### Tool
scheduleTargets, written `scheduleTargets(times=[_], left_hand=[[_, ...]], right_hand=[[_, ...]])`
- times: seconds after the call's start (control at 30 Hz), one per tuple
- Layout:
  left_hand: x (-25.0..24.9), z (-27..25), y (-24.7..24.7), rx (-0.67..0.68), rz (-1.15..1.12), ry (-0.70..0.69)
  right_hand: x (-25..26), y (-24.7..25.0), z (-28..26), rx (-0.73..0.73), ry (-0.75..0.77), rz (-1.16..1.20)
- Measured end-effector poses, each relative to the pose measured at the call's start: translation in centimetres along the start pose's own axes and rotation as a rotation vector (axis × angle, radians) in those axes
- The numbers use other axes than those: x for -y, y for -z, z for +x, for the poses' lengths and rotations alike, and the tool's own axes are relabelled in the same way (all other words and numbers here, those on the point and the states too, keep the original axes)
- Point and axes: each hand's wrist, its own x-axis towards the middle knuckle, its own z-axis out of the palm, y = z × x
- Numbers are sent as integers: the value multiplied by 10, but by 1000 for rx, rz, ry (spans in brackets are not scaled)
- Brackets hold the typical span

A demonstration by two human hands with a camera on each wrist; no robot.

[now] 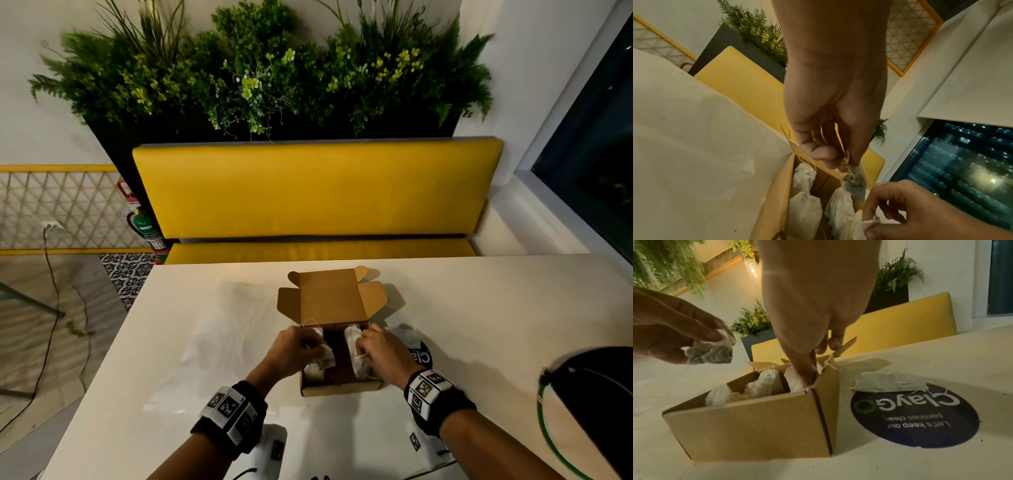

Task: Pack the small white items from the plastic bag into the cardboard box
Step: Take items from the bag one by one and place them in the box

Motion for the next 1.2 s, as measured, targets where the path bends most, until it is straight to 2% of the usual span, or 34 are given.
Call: scheduleTargets(times=[0.1, 0.23, 0.5, 0.73, 0.83, 0.97, 1.07, 1.13, 1.2], left_hand=[[0, 0, 0, -7, 4, -9], [1, -1, 0, -5, -1, 7], [1, -1, -1, 11, -3, 5], [0, 2, -1, 14, -34, 51], [-3, 3, -1, 54, -78, 101], [-1, 6, 0, 123, -224, 193], [-4, 6, 0, 126, -342, 241], [-9, 6, 1, 126, -396, 221], [-13, 5, 1, 138, -445, 165]], right_hand=[[2, 1, -3, -35, 55, -76], [0, -5, -4, 57, 50, -65], [0, -3, 0, 102, 69, -75], [-4, -10, -2, 19, -9, -82], [-3, -13, -5, -14, -25, -60], [-3, -13, -11, -69, -57, 40], [1, -13, -14, -240, -103, 206], [8, -10, -14, -311, -142, 408], [20, -3, -15, -229, -183, 722]])
